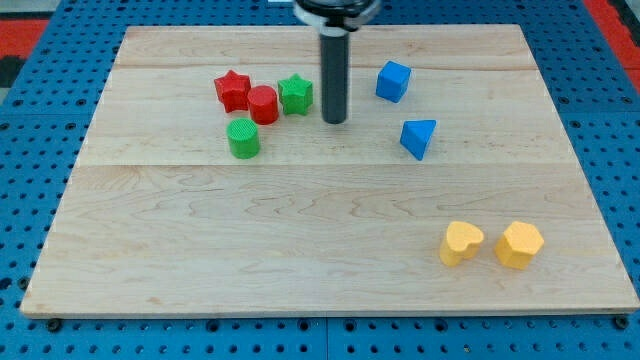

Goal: Move the blue triangle to the top of the yellow heart

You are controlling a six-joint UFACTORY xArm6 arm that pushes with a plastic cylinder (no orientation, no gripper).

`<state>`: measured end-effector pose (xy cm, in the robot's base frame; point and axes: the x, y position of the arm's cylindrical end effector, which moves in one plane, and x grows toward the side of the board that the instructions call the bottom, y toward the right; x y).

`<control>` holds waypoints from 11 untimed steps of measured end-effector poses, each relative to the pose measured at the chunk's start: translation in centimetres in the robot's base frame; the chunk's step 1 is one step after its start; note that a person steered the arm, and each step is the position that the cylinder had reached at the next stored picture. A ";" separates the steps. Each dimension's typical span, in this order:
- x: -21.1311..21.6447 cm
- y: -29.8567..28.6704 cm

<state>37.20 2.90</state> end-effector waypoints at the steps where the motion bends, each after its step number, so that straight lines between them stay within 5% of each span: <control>1: 1.7 5.0; 3: 2.0 8.3; 4: 7.7 9.4; 6: 3.0 9.8; 7: 7.7 15.3; 8: 9.8 13.1; 9: 5.7 12.7; 10: 8.4 6.1; 11: 11.9 6.6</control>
